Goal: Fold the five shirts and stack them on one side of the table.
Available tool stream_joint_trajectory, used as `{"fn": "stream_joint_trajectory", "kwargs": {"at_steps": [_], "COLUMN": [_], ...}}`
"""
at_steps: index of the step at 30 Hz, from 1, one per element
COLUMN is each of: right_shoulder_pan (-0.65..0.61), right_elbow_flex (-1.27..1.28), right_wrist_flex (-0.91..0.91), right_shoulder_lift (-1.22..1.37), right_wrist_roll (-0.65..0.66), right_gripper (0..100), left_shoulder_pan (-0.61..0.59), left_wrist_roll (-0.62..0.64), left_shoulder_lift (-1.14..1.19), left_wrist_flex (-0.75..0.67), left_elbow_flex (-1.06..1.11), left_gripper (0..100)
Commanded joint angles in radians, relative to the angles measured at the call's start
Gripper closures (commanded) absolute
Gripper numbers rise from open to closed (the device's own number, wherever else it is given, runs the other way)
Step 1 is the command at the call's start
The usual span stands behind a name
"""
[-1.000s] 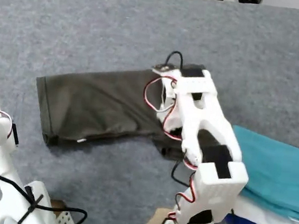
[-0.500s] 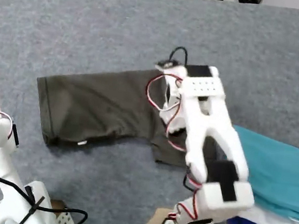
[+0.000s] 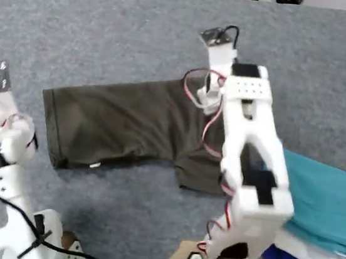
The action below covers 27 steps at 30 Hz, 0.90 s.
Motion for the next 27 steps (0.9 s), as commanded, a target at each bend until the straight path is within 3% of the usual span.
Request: {"fn": "stream_joint_trajectory", "kwargs": {"at_steps": [1,6,14,17,21,27], "right_shoulder_pan": [0.033,0.036,0.076,0.076,0.056,0.058], "right_elbow_flex": [-0.275,-0.661,-1.349,-1.566,-1.544,-1.557], "right_wrist_flex": [0.005,0.066,0.040,0.167,0.331,0.485], "right_shoulder_lift": [0.202,0.519,0.980,1.070,0.978,0.822], "right_wrist_roll": [0.002,0.002,0.009,0.038,0.086,0.114], "right_gripper": [96.9,96.9,96.9,96.9,96.9,96.9], "left_shoulder_pan": [0.075,0.124,0.153,0.153,0.153,0.153], "left_wrist_roll": [0.124,0.176,0.170,0.141,0.124,0.132], "left_shoulder_lift": [0.124,0.392,0.662,0.661,0.619,0.572], "left_wrist_flex": [-0.166,-0.327,-0.330,-0.330,-0.321,-0.183], "left_elbow_flex": [-0.005,-0.051,-0.160,-0.161,-0.163,-0.310], "left_gripper": [98,98,98,98,98,98]}}
